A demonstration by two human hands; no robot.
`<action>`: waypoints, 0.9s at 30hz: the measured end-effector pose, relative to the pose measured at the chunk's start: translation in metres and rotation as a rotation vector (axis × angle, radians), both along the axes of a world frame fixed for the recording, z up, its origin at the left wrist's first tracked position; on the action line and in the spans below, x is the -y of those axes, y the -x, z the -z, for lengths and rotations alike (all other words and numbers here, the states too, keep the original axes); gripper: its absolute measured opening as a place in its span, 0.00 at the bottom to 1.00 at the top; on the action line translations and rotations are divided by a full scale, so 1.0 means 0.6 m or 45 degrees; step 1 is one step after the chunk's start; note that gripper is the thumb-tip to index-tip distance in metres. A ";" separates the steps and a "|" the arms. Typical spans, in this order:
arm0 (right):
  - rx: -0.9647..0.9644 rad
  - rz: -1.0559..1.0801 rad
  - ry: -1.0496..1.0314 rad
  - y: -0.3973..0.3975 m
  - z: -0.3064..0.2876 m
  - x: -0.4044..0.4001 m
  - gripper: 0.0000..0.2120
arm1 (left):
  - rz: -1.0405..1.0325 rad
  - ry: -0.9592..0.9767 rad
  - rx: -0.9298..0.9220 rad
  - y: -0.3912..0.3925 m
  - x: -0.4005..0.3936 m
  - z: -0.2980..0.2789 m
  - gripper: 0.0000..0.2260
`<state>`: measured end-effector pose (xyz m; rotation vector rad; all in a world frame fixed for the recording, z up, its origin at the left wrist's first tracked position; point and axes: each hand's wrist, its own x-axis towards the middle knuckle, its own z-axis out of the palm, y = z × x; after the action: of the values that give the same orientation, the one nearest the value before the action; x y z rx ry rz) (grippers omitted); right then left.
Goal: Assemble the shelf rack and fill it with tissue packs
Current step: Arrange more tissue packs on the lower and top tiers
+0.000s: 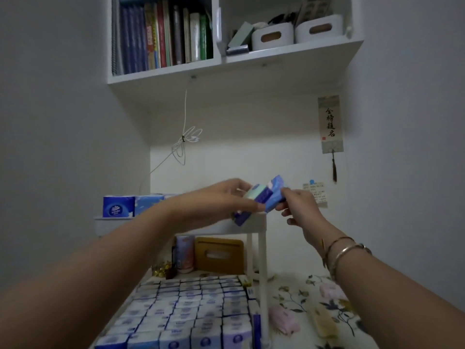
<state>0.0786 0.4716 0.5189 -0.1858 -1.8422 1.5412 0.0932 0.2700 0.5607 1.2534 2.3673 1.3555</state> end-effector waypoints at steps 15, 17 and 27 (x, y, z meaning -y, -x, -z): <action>0.051 -0.055 -0.274 0.091 -0.057 -0.016 0.14 | -0.092 0.046 -0.410 0.132 -0.088 -0.080 0.16; 0.111 -0.107 -0.408 0.111 -0.058 -0.010 0.12 | -0.105 0.100 -0.432 0.149 -0.090 -0.077 0.16; 0.259 -0.324 -0.702 0.148 -0.056 -0.011 0.15 | -0.264 0.074 -0.410 0.186 -0.079 -0.072 0.16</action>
<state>-0.0102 0.4781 0.5525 0.1618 -2.4546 1.1408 -0.0183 0.3174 0.6039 1.3285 2.8020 1.2017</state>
